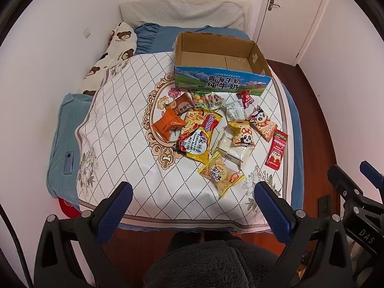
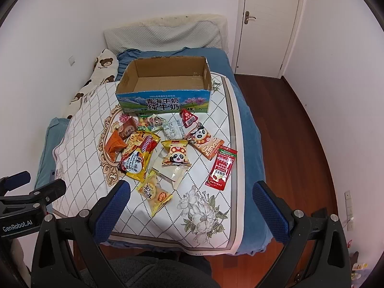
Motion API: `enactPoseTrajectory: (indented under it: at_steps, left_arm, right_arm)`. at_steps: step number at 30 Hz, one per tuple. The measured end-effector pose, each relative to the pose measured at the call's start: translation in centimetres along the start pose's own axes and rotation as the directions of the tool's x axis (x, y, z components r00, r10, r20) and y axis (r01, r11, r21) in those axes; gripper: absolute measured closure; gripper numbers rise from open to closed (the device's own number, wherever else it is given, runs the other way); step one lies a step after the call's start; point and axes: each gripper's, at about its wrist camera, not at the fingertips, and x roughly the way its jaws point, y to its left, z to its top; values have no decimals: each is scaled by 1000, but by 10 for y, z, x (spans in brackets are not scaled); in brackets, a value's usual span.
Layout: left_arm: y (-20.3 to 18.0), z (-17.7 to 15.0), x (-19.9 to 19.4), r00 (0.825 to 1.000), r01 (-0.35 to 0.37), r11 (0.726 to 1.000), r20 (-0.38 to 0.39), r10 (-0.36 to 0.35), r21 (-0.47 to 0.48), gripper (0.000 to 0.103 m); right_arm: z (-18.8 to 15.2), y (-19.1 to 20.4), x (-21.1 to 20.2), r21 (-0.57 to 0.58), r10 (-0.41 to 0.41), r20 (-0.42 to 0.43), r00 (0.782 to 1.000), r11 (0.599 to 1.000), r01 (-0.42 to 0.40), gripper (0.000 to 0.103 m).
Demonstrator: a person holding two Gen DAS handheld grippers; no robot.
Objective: Organize snacks
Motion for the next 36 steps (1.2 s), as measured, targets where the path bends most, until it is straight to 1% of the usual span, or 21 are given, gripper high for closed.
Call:
enactPoseTrajectory:
  at_steps: [12, 36]
  left_arm:
    - [-1, 4, 1, 1000, 3, 1000, 4, -3, 4, 0]
    - [3, 2, 1, 1000, 1, 1000, 17, -1, 5, 0]
  right_arm:
    - [4, -3, -2, 6, -7, 4, 1000, 1000, 7, 0]
    - [9, -3, -3, 13, -3, 12, 1000, 1000, 3, 0]
